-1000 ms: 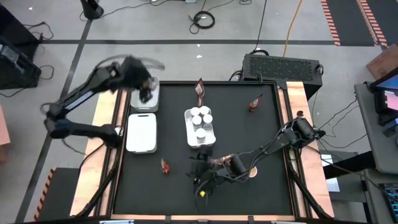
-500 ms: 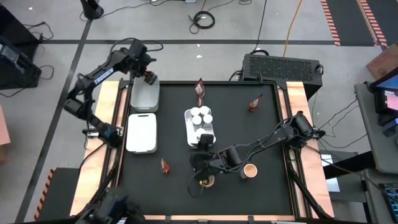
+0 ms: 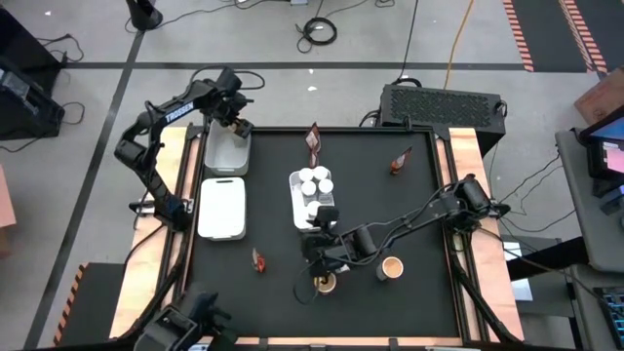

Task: Sort spices by type
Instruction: Put the gold seasoning bottle into the gray bin

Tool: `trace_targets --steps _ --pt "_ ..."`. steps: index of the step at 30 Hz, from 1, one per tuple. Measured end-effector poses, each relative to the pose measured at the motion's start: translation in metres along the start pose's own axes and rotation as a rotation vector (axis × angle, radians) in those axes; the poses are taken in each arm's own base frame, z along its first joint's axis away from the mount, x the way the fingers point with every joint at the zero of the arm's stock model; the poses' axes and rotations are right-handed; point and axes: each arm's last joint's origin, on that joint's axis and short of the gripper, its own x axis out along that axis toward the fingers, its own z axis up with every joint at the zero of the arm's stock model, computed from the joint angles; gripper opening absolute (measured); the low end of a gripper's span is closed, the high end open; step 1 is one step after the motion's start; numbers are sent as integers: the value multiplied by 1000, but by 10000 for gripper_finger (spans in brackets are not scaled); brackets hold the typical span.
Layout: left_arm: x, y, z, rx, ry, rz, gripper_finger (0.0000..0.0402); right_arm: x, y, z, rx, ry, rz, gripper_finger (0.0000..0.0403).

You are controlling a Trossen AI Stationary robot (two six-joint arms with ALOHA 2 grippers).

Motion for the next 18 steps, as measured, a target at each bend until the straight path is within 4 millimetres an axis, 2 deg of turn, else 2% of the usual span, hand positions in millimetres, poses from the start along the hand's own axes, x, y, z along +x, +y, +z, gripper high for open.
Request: trace_targets --steps 4,11,15,18 --pt "1 0 0 6 3 -3 332 -2 2 -3 -9 21 2 265" --pt "-1 0 0 26 11 8 341 -5 5 -8 -15 61 5 265" --pt "-17 2 8 29 -16 57 341 -6 6 -9 -20 61 6 265" --pt "-44 1 16 39 -99 72 341 -8 5 -6 -21 59 7 265"
